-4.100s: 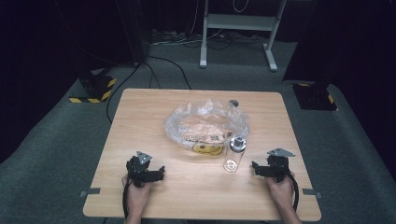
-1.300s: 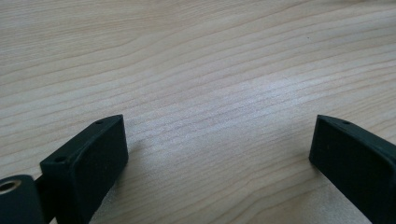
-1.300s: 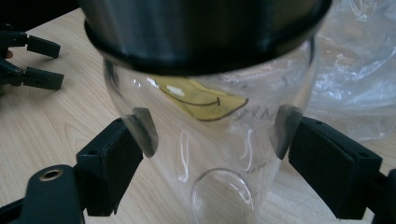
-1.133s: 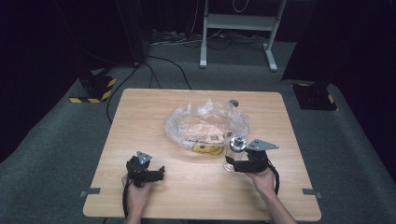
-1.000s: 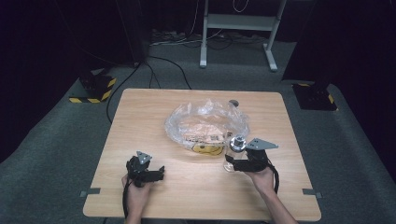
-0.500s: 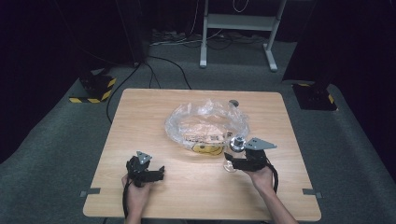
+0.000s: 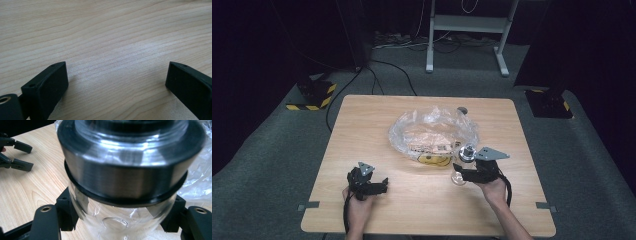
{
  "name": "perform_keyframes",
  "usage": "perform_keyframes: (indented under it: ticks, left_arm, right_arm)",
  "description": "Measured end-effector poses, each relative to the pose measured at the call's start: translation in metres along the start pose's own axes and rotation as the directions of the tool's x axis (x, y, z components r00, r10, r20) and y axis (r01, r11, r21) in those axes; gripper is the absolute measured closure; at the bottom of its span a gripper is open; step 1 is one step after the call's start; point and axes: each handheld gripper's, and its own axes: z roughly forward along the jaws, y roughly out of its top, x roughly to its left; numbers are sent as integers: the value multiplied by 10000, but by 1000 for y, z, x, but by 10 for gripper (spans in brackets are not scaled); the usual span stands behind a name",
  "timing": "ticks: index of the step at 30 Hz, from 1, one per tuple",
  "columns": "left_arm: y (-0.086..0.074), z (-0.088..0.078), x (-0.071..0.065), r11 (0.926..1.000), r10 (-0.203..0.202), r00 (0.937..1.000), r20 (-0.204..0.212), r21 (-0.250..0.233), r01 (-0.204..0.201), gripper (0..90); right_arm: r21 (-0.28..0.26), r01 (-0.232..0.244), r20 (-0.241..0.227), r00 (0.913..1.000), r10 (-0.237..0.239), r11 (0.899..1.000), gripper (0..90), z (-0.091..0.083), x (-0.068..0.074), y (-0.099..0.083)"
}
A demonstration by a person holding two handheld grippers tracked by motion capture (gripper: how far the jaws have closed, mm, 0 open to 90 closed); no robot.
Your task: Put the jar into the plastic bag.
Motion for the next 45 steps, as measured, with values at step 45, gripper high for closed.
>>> perform_keyframes:
  ticks: [45]
  left_arm:
    - [0,0,0,10000,-55,10000,4,-39,55,46]
  right_arm:
    - [-310,512,-749,9958,-534,9982,320,-25,-4,93]
